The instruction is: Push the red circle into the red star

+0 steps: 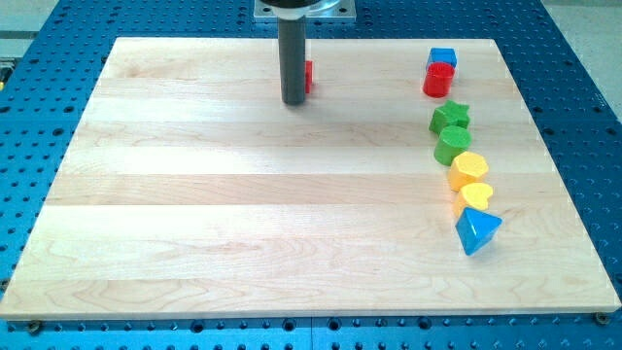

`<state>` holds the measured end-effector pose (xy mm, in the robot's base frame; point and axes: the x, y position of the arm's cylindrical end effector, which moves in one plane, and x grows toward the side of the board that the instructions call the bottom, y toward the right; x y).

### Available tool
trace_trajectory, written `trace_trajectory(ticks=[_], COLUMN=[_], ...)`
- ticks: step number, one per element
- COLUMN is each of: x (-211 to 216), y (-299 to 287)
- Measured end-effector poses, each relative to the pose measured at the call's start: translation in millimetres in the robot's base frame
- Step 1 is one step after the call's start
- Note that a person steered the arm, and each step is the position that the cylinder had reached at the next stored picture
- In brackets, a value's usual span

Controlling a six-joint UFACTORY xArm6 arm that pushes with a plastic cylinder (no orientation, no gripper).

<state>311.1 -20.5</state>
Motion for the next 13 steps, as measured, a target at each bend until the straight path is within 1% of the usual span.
trace_trajectory(ticks=[1,2,3,4,6,7,8,9,10,11,12,13], x=[-26.7,-31.7,-9.1,34.2,7.6,-29.3,-19.9,12.3,29.1,15.2,18.6,-23.0], y=[7.6,9.5,66.8,148.8,276.6,248.5,137.7,142.7,111.6,64.5,46.3,45.9])
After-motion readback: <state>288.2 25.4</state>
